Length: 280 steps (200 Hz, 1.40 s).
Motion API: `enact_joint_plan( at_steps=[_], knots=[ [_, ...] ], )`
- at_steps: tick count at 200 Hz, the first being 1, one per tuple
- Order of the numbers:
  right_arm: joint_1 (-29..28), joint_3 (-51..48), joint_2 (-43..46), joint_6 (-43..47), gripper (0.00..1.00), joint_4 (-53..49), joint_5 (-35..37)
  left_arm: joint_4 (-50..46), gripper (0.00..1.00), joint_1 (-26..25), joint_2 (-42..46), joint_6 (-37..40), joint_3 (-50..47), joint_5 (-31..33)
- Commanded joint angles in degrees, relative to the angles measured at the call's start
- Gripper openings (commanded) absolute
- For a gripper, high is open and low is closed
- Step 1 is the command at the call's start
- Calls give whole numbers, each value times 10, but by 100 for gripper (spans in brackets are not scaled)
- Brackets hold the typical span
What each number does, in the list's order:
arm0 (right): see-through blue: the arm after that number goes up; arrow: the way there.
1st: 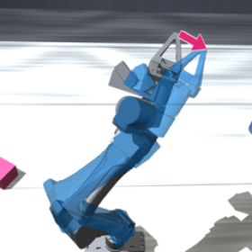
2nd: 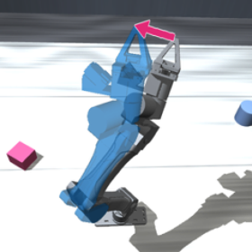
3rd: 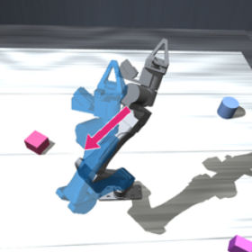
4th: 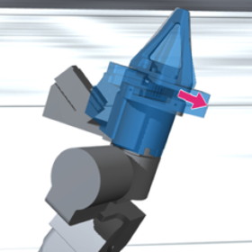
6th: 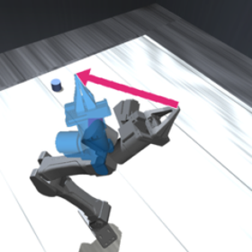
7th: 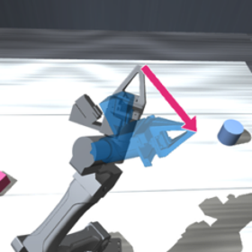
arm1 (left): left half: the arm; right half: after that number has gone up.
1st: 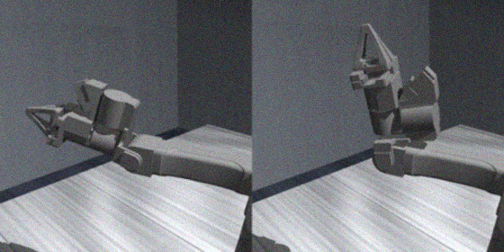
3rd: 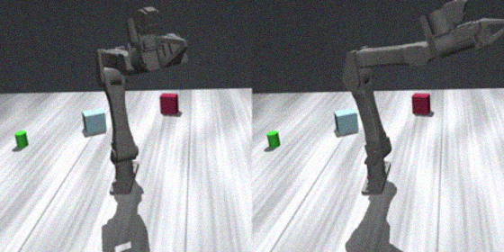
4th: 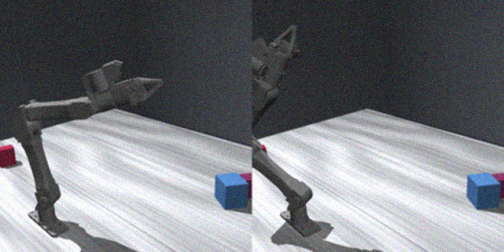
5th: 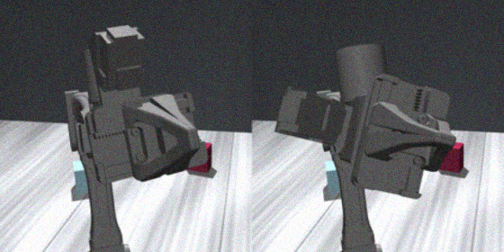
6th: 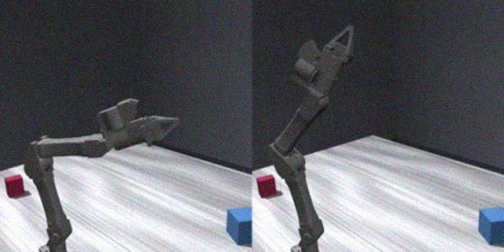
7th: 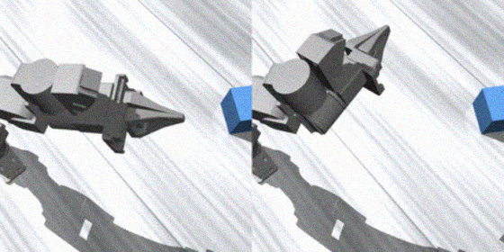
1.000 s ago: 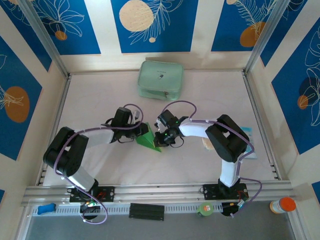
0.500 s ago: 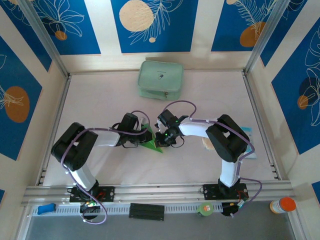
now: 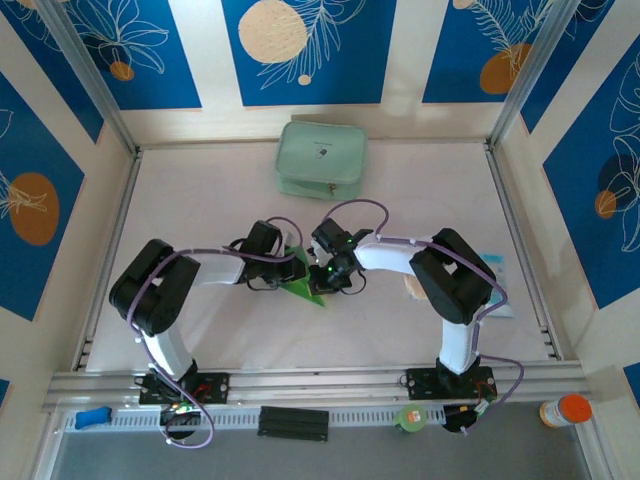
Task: Fold a paper plane with a square sheet of paper (pick it up from the middle)
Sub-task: Fourth fold the wing at the center of the table.
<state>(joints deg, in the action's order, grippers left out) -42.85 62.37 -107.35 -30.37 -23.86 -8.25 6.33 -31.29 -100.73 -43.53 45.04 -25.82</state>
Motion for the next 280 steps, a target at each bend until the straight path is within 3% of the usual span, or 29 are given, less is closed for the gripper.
enact_joint_plan(
  at_steps=[1, 68, 181, 235, 280],
  knots=[
    [1, -29, -46, 13, 8, -101, 73, -26, 16, 28, -19, 26, 14, 29],
    [3, -31, -56, 19, 8, -110, 85, -39, 18, 93, -42, 59, 37, 13],
    [8, -35, -38, 14, 8, -102, 74, -99, 19, 192, -59, 125, 96, 42],
    [10, -30, -31, 9, 8, -91, 60, -98, 20, 179, 54, 92, 78, 32],
    [16, -28, -38, 5, 8, -84, 49, 8, 19, 107, 89, -17, -6, 29]
  ],
)
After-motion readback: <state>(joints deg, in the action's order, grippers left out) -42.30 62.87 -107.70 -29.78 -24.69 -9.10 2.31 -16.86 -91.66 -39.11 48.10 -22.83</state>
